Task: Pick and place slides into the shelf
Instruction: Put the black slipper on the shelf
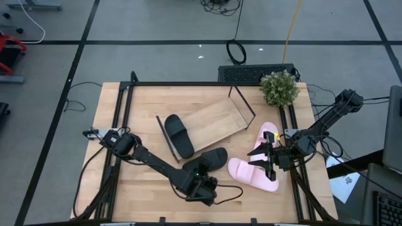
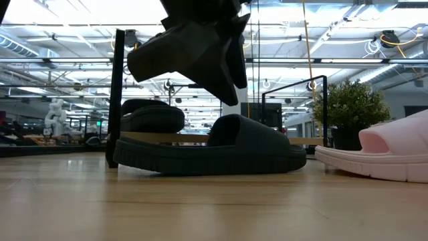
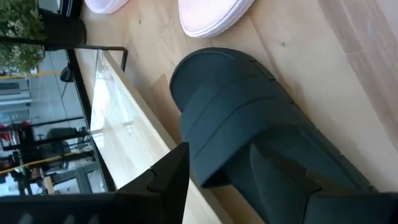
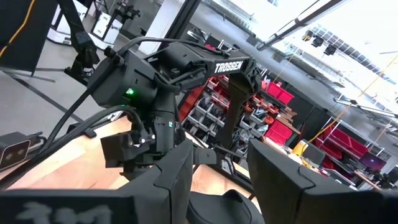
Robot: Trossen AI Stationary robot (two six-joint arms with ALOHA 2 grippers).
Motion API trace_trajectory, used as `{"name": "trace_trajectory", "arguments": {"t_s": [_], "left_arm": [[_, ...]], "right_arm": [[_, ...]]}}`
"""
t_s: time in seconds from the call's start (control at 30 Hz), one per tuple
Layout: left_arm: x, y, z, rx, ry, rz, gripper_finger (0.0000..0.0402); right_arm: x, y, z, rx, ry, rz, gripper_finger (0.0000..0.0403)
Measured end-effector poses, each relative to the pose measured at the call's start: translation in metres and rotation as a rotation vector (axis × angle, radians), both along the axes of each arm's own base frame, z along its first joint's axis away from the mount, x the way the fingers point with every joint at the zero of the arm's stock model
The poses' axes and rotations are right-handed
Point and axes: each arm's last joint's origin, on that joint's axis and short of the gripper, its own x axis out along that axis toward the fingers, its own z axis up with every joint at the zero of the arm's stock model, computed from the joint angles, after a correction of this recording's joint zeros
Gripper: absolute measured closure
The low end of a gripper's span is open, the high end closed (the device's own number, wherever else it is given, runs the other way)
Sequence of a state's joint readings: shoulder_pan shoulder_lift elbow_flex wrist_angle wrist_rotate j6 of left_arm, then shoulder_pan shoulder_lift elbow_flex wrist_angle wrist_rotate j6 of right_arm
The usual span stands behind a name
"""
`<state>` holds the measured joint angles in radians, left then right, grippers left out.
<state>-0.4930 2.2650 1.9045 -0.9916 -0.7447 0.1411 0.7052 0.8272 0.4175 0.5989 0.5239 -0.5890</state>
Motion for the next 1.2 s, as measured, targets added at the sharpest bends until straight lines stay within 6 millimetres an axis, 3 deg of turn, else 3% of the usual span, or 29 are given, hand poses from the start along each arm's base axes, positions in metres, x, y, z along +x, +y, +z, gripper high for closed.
{"name": "trace_trajectory", "arguments": {"t_s": [0.3, 0.6, 0.87, 0.97, 1.2], "left_arm": [[0.004, -0.001, -0.024, 0.092, 0.092, -0.072, 0.0227], [0.01, 0.008, -0.027, 0.136, 0.086, -0.049, 0.0227], [0.014, 0.005, -0.027, 0.098, 0.066, -0.081, 0.0232], [0.015, 0.004, -0.027, 0.075, 0.072, -0.098, 0.0262], [0.014, 0.002, -0.028, 0.056, 0.079, -0.105, 0.0389]], "right_arm": [[0.0, 0.0, 0.0, 0.006, 0.0, 0.001, 0.0259], [0.0, 0.0, 0.0, 0.009, 0.001, 0.002, 0.0259], [0.0, 0.0, 0.0, 0.009, 0.001, 0.002, 0.0259], [0.0, 0.0, 0.0, 0.009, 0.001, 0.002, 0.0259], [0.0, 0.0, 0.0, 0.009, 0.001, 0.002, 0.0259]]}}
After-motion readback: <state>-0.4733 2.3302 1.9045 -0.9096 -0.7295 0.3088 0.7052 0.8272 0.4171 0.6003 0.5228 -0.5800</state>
